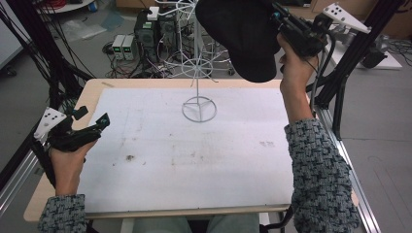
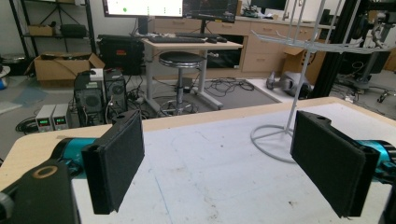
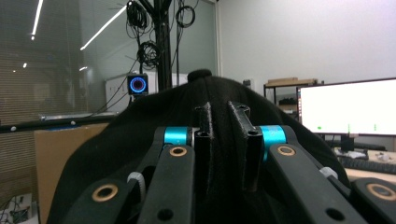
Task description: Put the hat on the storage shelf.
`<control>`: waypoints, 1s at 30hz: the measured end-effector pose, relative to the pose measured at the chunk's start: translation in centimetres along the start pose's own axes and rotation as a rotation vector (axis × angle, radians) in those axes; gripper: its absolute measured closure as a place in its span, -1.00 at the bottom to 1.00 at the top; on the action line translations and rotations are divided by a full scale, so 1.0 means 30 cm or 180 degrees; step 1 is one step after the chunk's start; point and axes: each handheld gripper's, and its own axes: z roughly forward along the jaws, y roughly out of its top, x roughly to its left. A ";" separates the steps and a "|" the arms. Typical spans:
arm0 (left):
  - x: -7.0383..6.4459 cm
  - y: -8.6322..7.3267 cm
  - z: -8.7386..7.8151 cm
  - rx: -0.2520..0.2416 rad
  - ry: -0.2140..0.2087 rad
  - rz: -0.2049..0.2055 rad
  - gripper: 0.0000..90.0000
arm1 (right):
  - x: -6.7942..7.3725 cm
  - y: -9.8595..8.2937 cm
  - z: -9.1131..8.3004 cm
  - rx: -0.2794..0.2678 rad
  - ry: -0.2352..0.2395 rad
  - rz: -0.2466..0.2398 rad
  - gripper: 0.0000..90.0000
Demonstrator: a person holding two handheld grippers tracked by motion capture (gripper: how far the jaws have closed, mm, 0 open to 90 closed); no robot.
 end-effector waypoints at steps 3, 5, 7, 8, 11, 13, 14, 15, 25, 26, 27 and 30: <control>0.001 0.000 -0.001 0.0000 0.0000 0.0004 -0.60 | -0.005 -0.033 -0.008 0.0080 -0.0004 0.0000 0.79; 0.002 0.000 -0.001 -0.0005 0.0007 -0.0005 -0.61 | -0.009 -0.054 -0.014 0.0122 -0.0002 0.0008 0.79; 0.001 0.000 -0.001 -0.0016 0.0008 -0.0013 -0.61 | -0.014 -0.077 -0.019 0.0138 -0.0005 0.0021 0.80; 0.002 0.000 -0.002 -0.0007 0.0007 -0.0006 -0.61 | -0.014 -0.077 -0.019 0.0138 -0.0005 0.0021 0.80; 0.001 0.000 -0.001 -0.0006 0.0006 0.0001 -0.61 | -0.017 -0.104 -0.020 0.0246 -0.0028 -0.0023 0.78; 0.001 0.001 -0.001 0.0004 0.0010 0.0012 -0.60 | -0.016 -0.118 -0.019 0.0249 0.0000 -0.0023 0.78; 0.001 0.001 -0.001 0.0004 0.0010 0.0012 -0.60 | -0.016 -0.118 -0.019 0.0249 0.0000 -0.0023 0.78; 0.000 0.001 -0.001 0.0006 0.0010 0.0015 -0.60 | -0.015 -0.133 -0.017 0.0299 -0.0014 -0.0045 0.78; -0.001 0.001 -0.001 0.0009 0.0010 0.0023 -0.60 | -0.027 -0.208 -0.026 0.0510 -0.0056 -0.0028 0.76; -0.001 0.001 -0.001 0.0009 0.0010 0.0023 -0.60 | -0.026 -0.212 -0.025 0.0541 -0.0072 -0.0054 0.76; -0.002 0.001 0.000 0.0017 0.0007 0.0025 -0.61 | -0.023 -0.215 -0.023 0.0565 -0.0075 -0.0080 0.75; -0.002 0.001 0.000 0.0007 0.0011 0.0022 -0.60 | -0.015 -0.221 -0.015 0.0648 -0.0114 -0.0164 0.74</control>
